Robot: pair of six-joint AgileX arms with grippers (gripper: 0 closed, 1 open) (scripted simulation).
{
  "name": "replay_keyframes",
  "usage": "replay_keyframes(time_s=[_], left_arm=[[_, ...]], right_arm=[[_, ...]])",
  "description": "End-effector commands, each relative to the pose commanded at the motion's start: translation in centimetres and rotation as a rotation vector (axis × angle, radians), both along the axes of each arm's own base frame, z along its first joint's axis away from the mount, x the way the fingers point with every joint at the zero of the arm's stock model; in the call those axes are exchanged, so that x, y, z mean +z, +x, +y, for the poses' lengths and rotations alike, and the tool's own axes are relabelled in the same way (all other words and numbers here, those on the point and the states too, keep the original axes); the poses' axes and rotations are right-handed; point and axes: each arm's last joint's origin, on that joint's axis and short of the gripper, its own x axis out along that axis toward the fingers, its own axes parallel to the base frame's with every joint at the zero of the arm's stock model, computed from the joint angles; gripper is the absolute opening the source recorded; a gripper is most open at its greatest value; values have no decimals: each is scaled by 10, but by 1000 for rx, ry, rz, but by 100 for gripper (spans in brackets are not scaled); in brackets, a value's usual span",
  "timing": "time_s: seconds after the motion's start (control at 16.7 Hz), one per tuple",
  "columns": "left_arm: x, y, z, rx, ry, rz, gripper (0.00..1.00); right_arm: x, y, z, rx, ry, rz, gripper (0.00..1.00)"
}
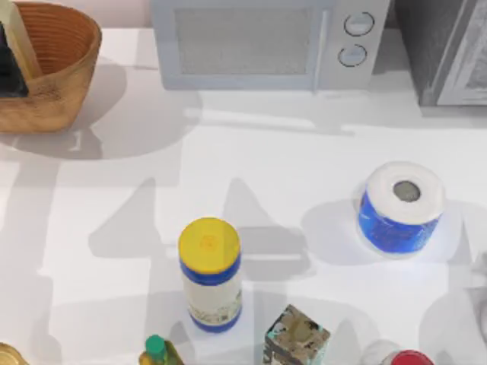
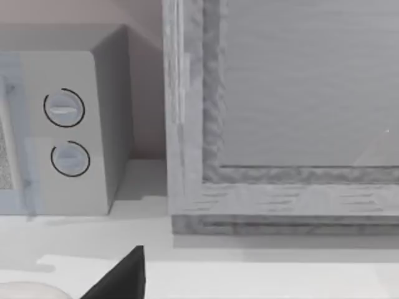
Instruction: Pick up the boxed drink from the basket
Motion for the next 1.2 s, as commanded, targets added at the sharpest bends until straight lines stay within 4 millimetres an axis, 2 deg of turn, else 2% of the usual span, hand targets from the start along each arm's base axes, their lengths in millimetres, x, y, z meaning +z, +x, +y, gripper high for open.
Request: replay_keyframes(time_s=[0.3,0.54,0.78,1.08,1.14,1.2], left_arm=[[-39,60,13,-1,0,3,100],[-74,89,21,-1,0,7,100],[-94,102,25,-2,1,5,100],[-95,103,25,-3,1,3,100],[-88,102,24,-4,10,-19,100],[-89,102,24,-4,9,-15,100]], right_arm=[[0,0,0,0,0,0,100],[0,0,0,0,0,0,100],[0,0,0,0,0,0,100],[0,0,0,0,0,0,100],[0,0,0,0,0,0,100],[0,0,0,0,0,0,100]])
